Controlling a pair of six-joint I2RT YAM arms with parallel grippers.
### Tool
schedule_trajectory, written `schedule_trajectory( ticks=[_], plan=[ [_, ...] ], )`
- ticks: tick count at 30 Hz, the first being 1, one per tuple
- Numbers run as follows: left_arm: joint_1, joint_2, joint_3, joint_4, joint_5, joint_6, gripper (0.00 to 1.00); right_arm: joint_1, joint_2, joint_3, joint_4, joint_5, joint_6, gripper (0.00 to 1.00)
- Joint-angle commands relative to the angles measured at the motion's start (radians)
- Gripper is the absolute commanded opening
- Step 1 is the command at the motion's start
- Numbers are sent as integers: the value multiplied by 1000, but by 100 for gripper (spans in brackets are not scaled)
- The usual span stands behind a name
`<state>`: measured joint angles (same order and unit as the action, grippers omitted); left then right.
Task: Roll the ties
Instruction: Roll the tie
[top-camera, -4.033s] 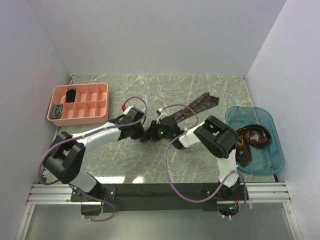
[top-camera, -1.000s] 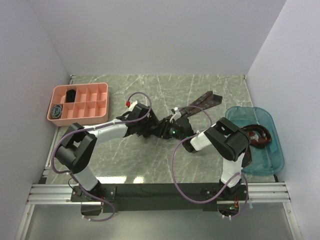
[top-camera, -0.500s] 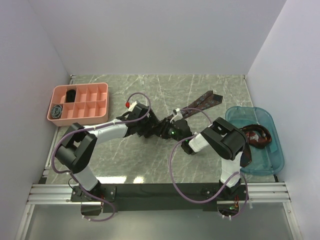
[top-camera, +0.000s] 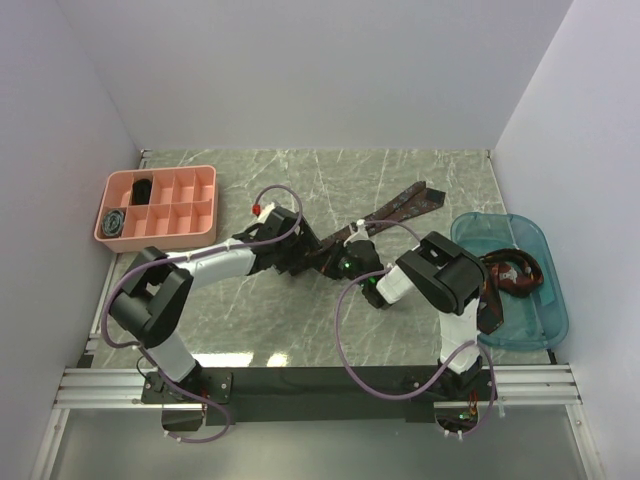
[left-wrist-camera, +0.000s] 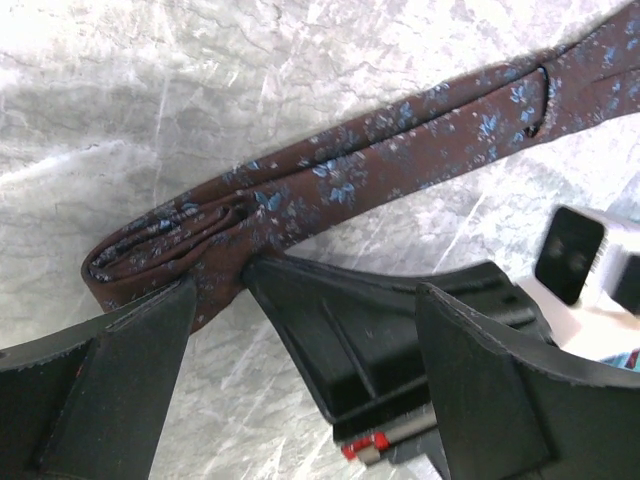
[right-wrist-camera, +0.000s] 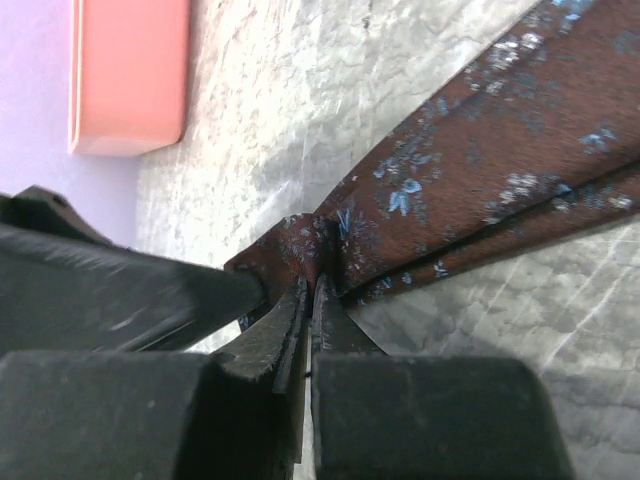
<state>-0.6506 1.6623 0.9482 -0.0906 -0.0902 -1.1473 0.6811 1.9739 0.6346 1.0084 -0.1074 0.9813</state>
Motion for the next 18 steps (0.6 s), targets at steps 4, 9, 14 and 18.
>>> schedule_trajectory(
  ticks=[4, 9, 14, 18],
  plan=[
    [-3, -131, -46, -58, -43, 3, 98, -43, 56, -13, -94, 20, 53, 0],
    [9, -232, -130, -38, -92, -11, 97, -58, 52, 4, -165, 15, 48, 0],
    [31, -271, -232, 25, -80, -5, 93, -61, 60, 28, -211, -1, 36, 0],
    [35, -246, -281, 83, -65, 11, 88, -63, 66, 37, -220, -11, 36, 0]
  ],
)
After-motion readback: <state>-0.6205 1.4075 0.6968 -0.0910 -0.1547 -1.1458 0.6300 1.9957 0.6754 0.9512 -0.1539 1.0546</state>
